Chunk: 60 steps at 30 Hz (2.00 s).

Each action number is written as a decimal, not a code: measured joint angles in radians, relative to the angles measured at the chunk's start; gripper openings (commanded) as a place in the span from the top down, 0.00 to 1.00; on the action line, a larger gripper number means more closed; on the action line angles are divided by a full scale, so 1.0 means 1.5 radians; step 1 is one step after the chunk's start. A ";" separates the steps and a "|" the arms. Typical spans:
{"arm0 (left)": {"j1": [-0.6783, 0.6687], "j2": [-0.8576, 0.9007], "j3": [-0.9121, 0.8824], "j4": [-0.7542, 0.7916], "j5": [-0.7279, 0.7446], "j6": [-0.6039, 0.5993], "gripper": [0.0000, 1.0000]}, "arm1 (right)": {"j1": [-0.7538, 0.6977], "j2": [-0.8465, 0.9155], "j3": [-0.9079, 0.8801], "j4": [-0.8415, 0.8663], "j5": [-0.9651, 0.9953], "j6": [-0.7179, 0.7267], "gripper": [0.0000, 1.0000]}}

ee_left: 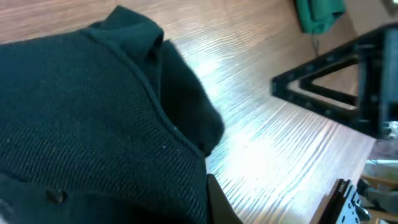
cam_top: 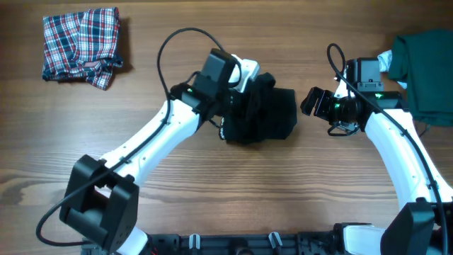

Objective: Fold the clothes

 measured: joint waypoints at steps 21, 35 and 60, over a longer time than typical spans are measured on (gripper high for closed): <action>-0.090 0.015 0.003 0.106 -0.134 -0.040 0.60 | 0.000 -0.065 0.000 -0.007 -0.026 -0.001 0.00; 0.213 -0.192 0.045 -0.210 -0.451 -0.113 0.19 | 0.066 -0.095 0.000 0.158 -0.289 -0.023 0.96; 0.302 -0.178 0.043 -0.287 -0.432 -0.177 0.00 | 0.204 0.132 0.004 0.056 0.167 0.084 0.96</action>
